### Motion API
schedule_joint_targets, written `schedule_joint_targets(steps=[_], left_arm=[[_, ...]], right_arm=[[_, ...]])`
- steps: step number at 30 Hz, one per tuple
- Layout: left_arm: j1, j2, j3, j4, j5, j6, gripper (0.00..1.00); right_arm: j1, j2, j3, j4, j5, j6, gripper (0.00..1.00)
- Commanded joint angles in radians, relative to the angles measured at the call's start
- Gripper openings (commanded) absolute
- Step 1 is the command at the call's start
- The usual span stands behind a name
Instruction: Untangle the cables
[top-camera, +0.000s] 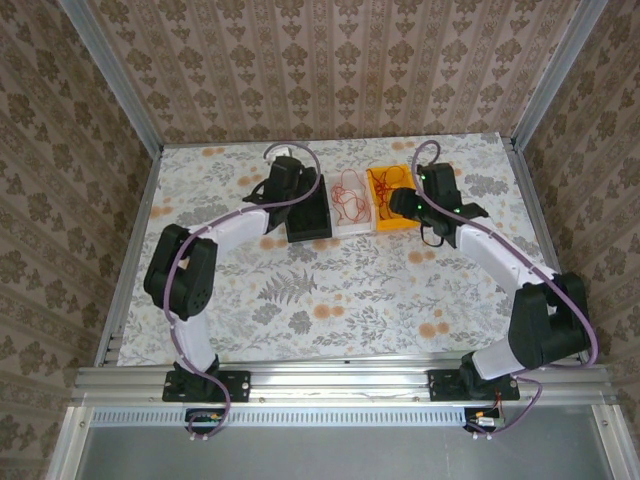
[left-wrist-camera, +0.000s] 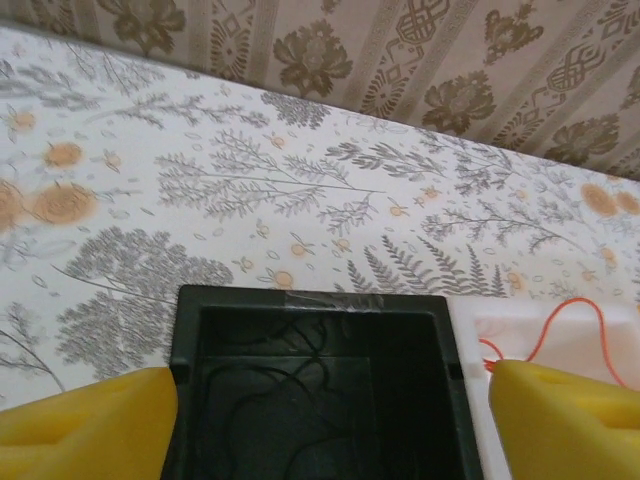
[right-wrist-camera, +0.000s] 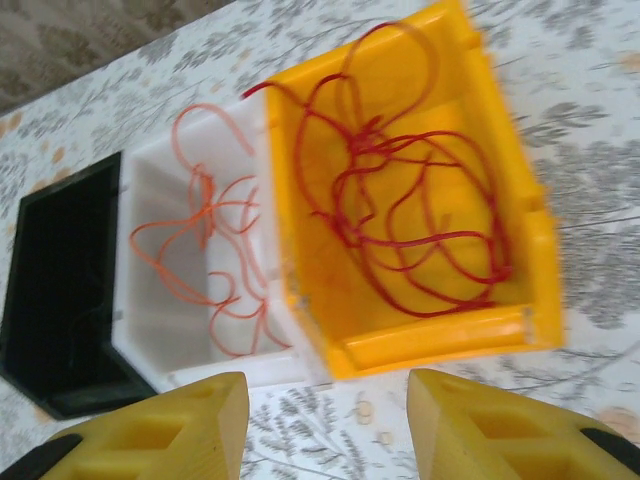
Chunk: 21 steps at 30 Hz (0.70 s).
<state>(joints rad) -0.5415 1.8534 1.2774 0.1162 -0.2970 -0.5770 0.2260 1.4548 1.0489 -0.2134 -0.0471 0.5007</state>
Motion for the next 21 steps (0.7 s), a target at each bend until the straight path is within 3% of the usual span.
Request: schedule_joint_targets(steps=[1,3,6,8,13,16,21], left_arm=[[0.013,-0.077,-0.003,-0.014,-0.074,0.036,0.87],[0.026,-0.131,-0.052,-0.029,-0.137,0.014,0.89],[0.049,-0.254,-0.181,-0.048,-0.249,-0.006,1.0],[0.06,-0.347,-0.272,-0.069,-0.322,0.029,1.0],[0.126,-0.53,-0.45,-0.22,-0.495,0.134,1.0],[0.184,-0.608,-0.533,-0.271,-0.534,0.188,1.0],[0.283,-0.635,-0.63,-0.151,-0.484,0.323,1.0]], right_arm=[[-0.062,-0.056,-0.039,-0.019,0.039,0.004,0.46],[-0.105,-0.089,-0.06,-0.025,0.047,-0.005,0.47],[-0.161,-0.137,-0.107,-0.018,0.111,-0.038,0.47],[-0.179,-0.164,-0.144,-0.004,0.198,-0.073,0.49],[-0.183,-0.221,-0.366,0.289,0.409,-0.212,0.57],[-0.183,-0.199,-0.45,0.419,0.459,-0.318,0.65],[-0.184,-0.13,-0.568,0.704,0.455,-0.399,0.71]])
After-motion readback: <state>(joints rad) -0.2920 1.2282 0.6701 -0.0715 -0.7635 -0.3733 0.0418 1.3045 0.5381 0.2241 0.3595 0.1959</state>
